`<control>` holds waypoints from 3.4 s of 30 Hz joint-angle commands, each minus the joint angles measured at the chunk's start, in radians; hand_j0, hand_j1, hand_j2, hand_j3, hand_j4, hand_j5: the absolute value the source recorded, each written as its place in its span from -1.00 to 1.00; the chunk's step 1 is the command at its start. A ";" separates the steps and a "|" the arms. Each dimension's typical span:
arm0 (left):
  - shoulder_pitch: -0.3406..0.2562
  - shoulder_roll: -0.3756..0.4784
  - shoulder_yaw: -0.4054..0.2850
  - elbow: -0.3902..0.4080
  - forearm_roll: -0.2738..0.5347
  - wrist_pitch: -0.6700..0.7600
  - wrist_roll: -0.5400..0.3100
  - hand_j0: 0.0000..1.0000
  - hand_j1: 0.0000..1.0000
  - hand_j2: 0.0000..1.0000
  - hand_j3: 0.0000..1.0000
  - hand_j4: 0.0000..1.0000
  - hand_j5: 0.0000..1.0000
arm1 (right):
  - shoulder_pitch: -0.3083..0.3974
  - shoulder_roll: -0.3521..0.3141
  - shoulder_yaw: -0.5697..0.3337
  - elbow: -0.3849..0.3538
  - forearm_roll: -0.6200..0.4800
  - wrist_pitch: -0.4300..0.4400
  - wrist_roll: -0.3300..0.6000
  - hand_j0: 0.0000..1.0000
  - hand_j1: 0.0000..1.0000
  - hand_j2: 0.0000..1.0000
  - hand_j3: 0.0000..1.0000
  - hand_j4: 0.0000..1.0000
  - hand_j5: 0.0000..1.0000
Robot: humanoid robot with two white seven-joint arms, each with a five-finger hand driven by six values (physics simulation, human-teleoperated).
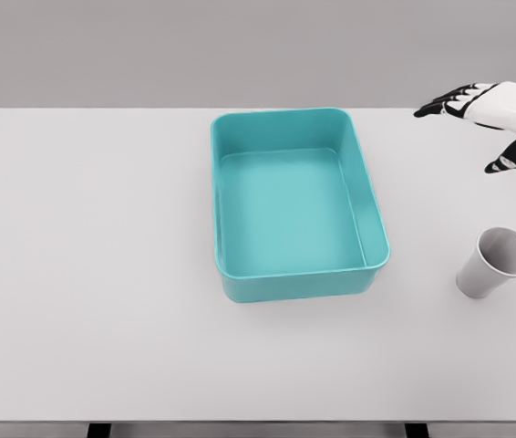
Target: Put the paper cup into the basket with your right arm
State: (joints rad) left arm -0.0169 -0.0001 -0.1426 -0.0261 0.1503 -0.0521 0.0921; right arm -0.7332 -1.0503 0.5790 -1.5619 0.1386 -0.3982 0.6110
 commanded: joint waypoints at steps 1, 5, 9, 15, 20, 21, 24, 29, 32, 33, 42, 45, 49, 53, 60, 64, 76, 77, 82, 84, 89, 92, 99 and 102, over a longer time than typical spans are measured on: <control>0.000 0.000 0.000 0.000 0.000 0.000 0.000 1.00 1.00 1.00 1.00 1.00 1.00 | 0.000 -0.001 -0.002 -0.003 -0.002 0.001 0.000 1.00 1.00 1.00 1.00 1.00 1.00; 0.000 0.000 0.000 0.000 0.000 0.000 0.000 1.00 1.00 1.00 1.00 1.00 1.00 | 0.002 -0.002 -0.007 -0.024 0.001 -0.008 0.000 1.00 1.00 1.00 1.00 1.00 1.00; 0.000 0.000 0.000 0.000 0.000 0.000 0.000 1.00 1.00 1.00 1.00 1.00 1.00 | 0.009 -0.016 -0.053 0.085 -0.014 0.009 0.000 1.00 1.00 1.00 1.00 1.00 1.00; 0.000 0.000 0.000 0.000 0.000 0.000 0.000 1.00 1.00 1.00 1.00 1.00 1.00 | 0.029 -0.037 -0.051 0.115 -0.036 -0.001 0.000 0.97 0.97 0.97 0.97 0.97 0.97; 0.000 0.000 0.000 0.000 0.000 0.000 0.000 1.00 1.00 1.00 1.00 1.00 1.00 | 0.089 -0.013 -0.107 0.575 -0.422 -0.213 0.000 1.00 1.00 1.00 1.00 1.00 1.00; 0.000 0.000 0.000 0.000 0.000 0.000 0.000 1.00 1.00 1.00 1.00 1.00 1.00 | 0.087 0.025 -0.110 0.663 -0.502 -0.213 0.000 1.00 1.00 1.00 1.00 1.00 1.00; 0.000 0.000 0.000 0.000 0.000 0.000 0.000 1.00 1.00 1.00 1.00 1.00 1.00 | 0.112 0.019 -0.111 0.703 -0.574 -0.213 0.000 1.00 1.00 1.00 1.00 1.00 1.00; 0.000 0.000 0.000 0.000 0.000 0.000 0.000 1.00 1.00 1.00 1.00 1.00 1.00 | 0.179 -0.025 -0.105 0.741 -0.570 -0.213 0.000 1.00 1.00 1.00 1.00 1.00 1.00; 0.000 0.000 0.000 0.000 0.000 0.000 0.000 1.00 1.00 1.00 1.00 1.00 1.00 | 0.232 -0.074 -0.103 0.711 -0.568 -0.213 0.000 1.00 1.00 1.00 1.00 1.00 1.00; 0.000 0.000 0.000 0.000 0.000 0.000 0.000 1.00 1.00 1.00 1.00 1.00 1.00 | 0.248 -0.091 -0.103 0.695 -0.568 -0.213 0.000 1.00 1.00 1.00 1.00 1.00 1.00; 0.000 0.000 0.000 0.000 0.000 0.000 0.000 1.00 1.00 1.00 1.00 1.00 1.00 | 0.394 -0.166 -0.093 0.497 -0.568 -0.213 0.000 1.00 1.00 1.00 1.00 1.00 1.00; 0.000 0.000 0.000 0.000 0.000 0.000 0.000 1.00 1.00 1.00 1.00 1.00 1.00 | 0.413 -0.183 -0.082 0.471 -0.568 -0.213 0.000 1.00 1.00 1.00 1.00 1.00 1.00; 0.000 0.000 0.000 0.000 0.000 0.000 0.000 1.00 1.00 1.00 1.00 1.00 1.00 | 0.433 -0.205 -0.057 0.405 -0.568 -0.213 0.000 1.00 1.00 1.00 1.00 1.00 1.00; 0.000 0.000 0.000 0.000 0.000 0.000 0.000 1.00 1.00 1.00 1.00 1.00 1.00 | 0.448 -0.205 -0.034 0.396 -0.565 -0.213 0.000 1.00 1.00 1.00 1.00 1.00 1.00; 0.000 0.000 0.000 0.000 0.000 0.000 0.000 1.00 1.00 1.00 1.00 1.00 1.00 | 0.454 -0.211 0.005 0.378 -0.562 -0.213 0.000 1.00 1.00 1.00 1.00 1.00 1.00; 0.000 0.000 0.000 0.000 0.000 0.000 0.000 1.00 1.00 1.00 1.00 1.00 1.00 | 0.456 -0.211 0.013 0.349 -0.567 -0.213 0.000 1.00 1.00 1.00 1.00 1.00 1.00; 0.000 0.000 0.000 0.000 0.000 0.000 0.000 1.00 1.00 1.00 1.00 1.00 1.00 | 0.456 -0.208 0.016 0.335 -0.614 -0.213 0.000 1.00 1.00 1.00 1.00 1.00 1.00; 0.000 0.000 0.000 0.000 0.000 0.000 0.000 1.00 1.00 1.00 1.00 1.00 1.00 | 0.454 -0.208 0.016 0.335 -0.616 -0.213 0.000 1.00 1.00 1.00 1.00 1.00 1.00; 0.000 0.000 0.000 0.000 0.000 0.000 0.000 1.00 1.00 1.00 1.00 1.00 1.00 | 0.456 -0.203 0.016 0.338 -0.646 -0.213 0.000 1.00 1.00 1.00 1.00 1.00 1.00; 0.000 0.000 0.000 0.000 0.000 0.000 0.000 1.00 1.00 1.00 1.00 1.00 1.00 | 0.456 -0.203 0.016 0.338 -0.659 -0.213 0.000 1.00 1.00 1.00 1.00 1.00 1.00; 0.000 0.000 0.000 0.000 0.000 0.000 0.000 1.00 1.00 1.00 1.00 1.00 1.00 | 0.454 -0.198 0.025 0.339 -0.695 -0.213 0.000 1.00 1.00 1.00 1.00 1.00 1.00; 0.000 0.000 0.000 0.000 0.000 0.000 0.000 1.00 1.00 1.00 1.00 1.00 1.00 | 0.454 -0.194 0.024 0.338 -0.708 -0.213 0.000 1.00 1.00 1.00 1.00 1.00 1.00; 0.000 0.000 0.000 0.000 0.000 0.000 0.000 1.00 1.00 1.00 1.00 1.00 1.00 | 0.456 -0.185 0.027 0.342 -0.778 -0.213 0.000 1.00 1.00 1.00 1.00 1.00 1.00; 0.000 0.000 0.000 0.000 0.000 0.000 0.000 1.00 1.00 1.00 1.00 1.00 1.00 | 0.456 -0.185 0.038 0.350 -0.778 -0.213 0.000 1.00 1.00 1.00 1.00 1.00 1.00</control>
State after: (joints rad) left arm -0.0169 -0.0001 -0.1426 -0.0261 0.1503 -0.0521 0.0921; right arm -0.2761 -1.2344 0.6120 -1.2154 -0.6263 -0.6128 0.6111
